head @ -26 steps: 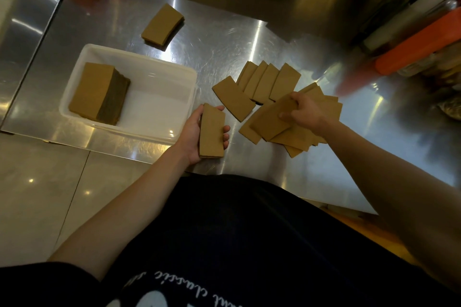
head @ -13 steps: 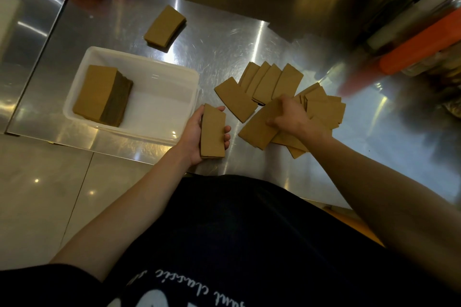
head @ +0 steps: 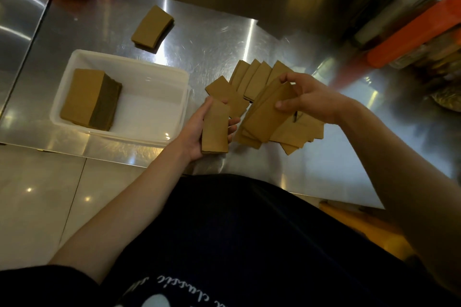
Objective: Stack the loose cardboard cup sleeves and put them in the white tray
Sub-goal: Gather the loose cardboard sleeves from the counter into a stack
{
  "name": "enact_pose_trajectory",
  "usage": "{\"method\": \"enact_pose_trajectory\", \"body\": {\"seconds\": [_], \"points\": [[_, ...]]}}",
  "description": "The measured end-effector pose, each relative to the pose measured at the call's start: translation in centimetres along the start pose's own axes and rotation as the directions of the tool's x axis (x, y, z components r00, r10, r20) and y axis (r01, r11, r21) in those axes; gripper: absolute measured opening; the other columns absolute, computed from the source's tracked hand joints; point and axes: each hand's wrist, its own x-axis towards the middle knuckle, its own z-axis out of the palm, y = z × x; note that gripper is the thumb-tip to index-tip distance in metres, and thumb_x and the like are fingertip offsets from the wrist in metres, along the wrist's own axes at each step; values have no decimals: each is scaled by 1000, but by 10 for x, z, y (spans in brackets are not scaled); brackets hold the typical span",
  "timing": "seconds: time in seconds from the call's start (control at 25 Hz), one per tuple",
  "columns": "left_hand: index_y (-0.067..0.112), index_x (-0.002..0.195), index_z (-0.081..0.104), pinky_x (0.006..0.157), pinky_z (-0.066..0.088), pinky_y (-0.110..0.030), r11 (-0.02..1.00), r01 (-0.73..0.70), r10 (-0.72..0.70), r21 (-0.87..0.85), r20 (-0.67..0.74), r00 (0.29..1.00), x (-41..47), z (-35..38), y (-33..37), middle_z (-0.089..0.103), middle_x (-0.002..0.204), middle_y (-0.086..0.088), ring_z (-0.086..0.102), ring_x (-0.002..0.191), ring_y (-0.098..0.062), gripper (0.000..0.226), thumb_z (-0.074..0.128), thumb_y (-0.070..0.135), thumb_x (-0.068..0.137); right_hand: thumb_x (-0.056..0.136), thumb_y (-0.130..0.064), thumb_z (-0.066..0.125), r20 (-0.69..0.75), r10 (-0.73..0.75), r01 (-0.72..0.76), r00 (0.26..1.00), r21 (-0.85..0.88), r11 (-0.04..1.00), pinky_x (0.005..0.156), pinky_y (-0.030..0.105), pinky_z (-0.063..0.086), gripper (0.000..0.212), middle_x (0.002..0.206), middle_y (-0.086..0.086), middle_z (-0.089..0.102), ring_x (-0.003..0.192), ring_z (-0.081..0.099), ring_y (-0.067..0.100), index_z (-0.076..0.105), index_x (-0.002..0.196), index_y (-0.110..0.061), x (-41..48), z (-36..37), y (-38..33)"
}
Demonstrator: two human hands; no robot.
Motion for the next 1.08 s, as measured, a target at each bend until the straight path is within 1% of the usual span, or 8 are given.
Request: {"method": "enact_pose_trajectory", "body": {"seconds": [0.12,0.2,0.28,0.4,0.52,0.76,0.96,1.08], "points": [[14,137,55,94,55,-44,997,28,-36,72,123,992,-4,15,-1,68,126,-14,67,111,-28,63,49,58,92,84,-10,71,57,-59,61,997,-42,997,88,27,52,45,121,-5,56,108,57,11,50,121,-24,1,21,-19],[13,131,58,93,55,-42,994,58,-71,91,154,985,-8,22,-2,71,120,-14,69,105,-27,62,46,59,91,84,-11,72,50,-94,98,994,-95,991,89,25,50,46,118,-8,54,107,53,7,50,122,-25,5,37,-26],[11,134,58,98,51,-43,991,79,-97,107,178,979,-8,22,-3,69,119,-19,68,104,-29,67,42,62,93,83,-17,73,30,-127,130,991,-194,972,98,31,47,52,128,-1,53,117,51,16,50,129,-25,11,50,-27],[12,138,56,105,44,-45,988,100,-123,119,204,971,-6,20,-7,67,117,-23,65,103,-31,75,40,69,91,83,-24,74,5,-208,195,978,-362,912,96,27,43,60,135,2,51,121,49,15,46,136,-25,19,67,-26],[15,127,65,89,54,-41,994,81,-92,68,188,978,-4,21,-7,68,101,-19,68,89,-28,76,33,74,89,80,-29,76,-34,-322,274,946,-444,853,95,25,41,63,133,0,55,120,51,13,47,137,-23,20,79,-26],[15,120,65,71,53,-40,997,70,-72,18,183,980,-3,18,-6,63,89,-15,61,72,-26,77,30,77,90,77,-41,76,-134,-436,314,890,-513,799,98,35,46,65,128,0,56,118,51,17,50,133,-20,19,89,-17],[13,101,74,63,51,-35,994,102,-96,-39,136,986,-3,6,-8,60,88,-13,60,69,-23,68,38,70,93,83,-35,72,-271,-402,280,874,-394,875,90,22,42,50,124,0,56,110,51,8,54,127,-19,21,82,0],[17,91,79,62,51,-34,990,115,-110,-76,72,991,-2,-4,-11,63,87,-13,59,69,-22,65,37,67,94,88,-30,66,-351,-321,208,880,-323,923,90,24,45,41,122,0,58,108,53,9,54,126,-20,25,70,18]]}}
